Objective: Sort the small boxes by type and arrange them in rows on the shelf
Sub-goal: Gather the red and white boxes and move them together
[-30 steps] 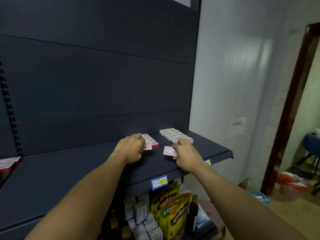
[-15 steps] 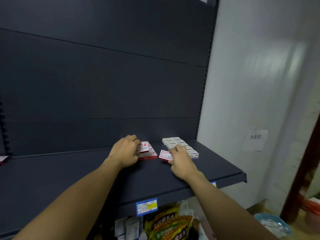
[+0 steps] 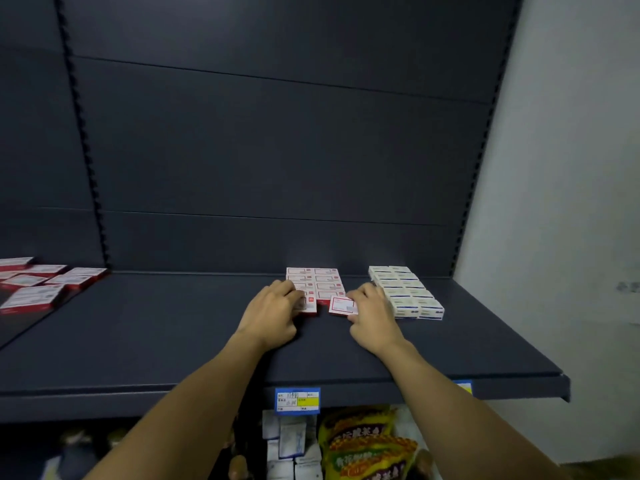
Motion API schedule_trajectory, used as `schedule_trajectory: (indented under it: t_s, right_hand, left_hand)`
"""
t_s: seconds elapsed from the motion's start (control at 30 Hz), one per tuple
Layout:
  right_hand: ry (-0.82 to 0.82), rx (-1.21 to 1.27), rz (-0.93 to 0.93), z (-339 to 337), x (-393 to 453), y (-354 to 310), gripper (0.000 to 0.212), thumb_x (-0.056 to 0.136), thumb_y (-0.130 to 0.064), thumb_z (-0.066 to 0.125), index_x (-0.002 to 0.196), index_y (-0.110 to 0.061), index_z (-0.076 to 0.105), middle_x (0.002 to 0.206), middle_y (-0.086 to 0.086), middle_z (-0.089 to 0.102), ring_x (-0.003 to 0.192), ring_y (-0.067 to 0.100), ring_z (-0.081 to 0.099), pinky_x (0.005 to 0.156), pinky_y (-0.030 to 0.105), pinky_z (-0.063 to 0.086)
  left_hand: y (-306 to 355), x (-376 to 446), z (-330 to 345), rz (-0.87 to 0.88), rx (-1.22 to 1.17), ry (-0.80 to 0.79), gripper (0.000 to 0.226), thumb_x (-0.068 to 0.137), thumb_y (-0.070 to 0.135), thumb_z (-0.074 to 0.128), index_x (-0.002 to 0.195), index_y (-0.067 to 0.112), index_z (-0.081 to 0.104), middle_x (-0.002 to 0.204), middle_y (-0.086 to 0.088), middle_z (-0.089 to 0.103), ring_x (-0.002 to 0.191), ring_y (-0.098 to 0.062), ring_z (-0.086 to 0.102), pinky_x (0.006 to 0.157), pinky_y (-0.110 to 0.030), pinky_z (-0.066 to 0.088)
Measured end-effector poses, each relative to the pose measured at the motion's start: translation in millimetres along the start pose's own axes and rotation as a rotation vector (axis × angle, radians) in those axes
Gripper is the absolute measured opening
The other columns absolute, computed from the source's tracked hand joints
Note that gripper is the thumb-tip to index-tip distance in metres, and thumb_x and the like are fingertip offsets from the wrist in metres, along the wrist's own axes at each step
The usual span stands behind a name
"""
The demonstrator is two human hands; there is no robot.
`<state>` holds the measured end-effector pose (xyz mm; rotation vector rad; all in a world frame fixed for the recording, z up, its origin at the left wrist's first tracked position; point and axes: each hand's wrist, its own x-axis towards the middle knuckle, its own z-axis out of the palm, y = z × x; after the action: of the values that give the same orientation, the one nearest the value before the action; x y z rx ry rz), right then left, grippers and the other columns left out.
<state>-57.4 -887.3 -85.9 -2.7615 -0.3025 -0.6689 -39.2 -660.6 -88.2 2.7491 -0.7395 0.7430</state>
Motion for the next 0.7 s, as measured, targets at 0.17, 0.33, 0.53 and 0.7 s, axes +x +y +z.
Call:
schedule_trajectory:
  t_s: [0.17, 0.33, 0.53, 0.7]
  right_hand:
    - [-0.028, 0.092, -0.097, 9, 7, 5, 0.053, 0.085, -0.005, 0.064, 0.136, -0.013, 0.054, 0.122, -0.004, 0.045, 0.117, 0.016, 0.037, 0.102, 0.022, 0.037]
    - [-0.026, 0.117, -0.134, 11, 13, 9, 0.052, 0.085, -0.007, 0.064, 0.135, -0.012, 0.054, 0.122, -0.004, 0.045, 0.118, 0.016, 0.038, 0.103, 0.025, 0.039]
    - [-0.003, 0.131, -0.150, 16, 18, 10, 0.050, 0.084, -0.008, 0.063, 0.134, -0.011, 0.055, 0.123, -0.004, 0.047, 0.118, 0.016, 0.040, 0.103, 0.029, 0.041]
    - [-0.008, 0.124, -0.142, 18, 19, 10, 0.051, 0.086, -0.011, 0.062, 0.136, -0.011, 0.055, 0.122, -0.004, 0.047, 0.118, 0.015, 0.038, 0.105, 0.027, 0.039]
  left_hand:
    - [-1, -1, 4, -0.068, 0.000, 0.005, 0.040, 0.078, 0.019, 0.054, 0.116, 0.015, 0.068, 0.109, 0.001, 0.060, 0.097, -0.022, 0.053, 0.088, -0.036, 0.048]
    - [-1, 9, 8, -0.042, -0.002, -0.015, 0.034, 0.088, 0.023, 0.054, 0.119, 0.017, 0.066, 0.111, 0.004, 0.058, 0.096, -0.018, 0.050, 0.087, -0.035, 0.048]
    - [-1, 12, 10, -0.003, -0.048, -0.050, 0.046, 0.090, 0.026, 0.050, 0.133, 0.017, 0.063, 0.119, 0.003, 0.059, 0.104, -0.019, 0.051, 0.092, -0.031, 0.046]
    - [-6, 12, 14, -0.002, -0.050, -0.037, 0.045, 0.093, 0.026, 0.050, 0.134, 0.017, 0.062, 0.120, 0.004, 0.058, 0.105, -0.018, 0.050, 0.094, -0.032, 0.046]
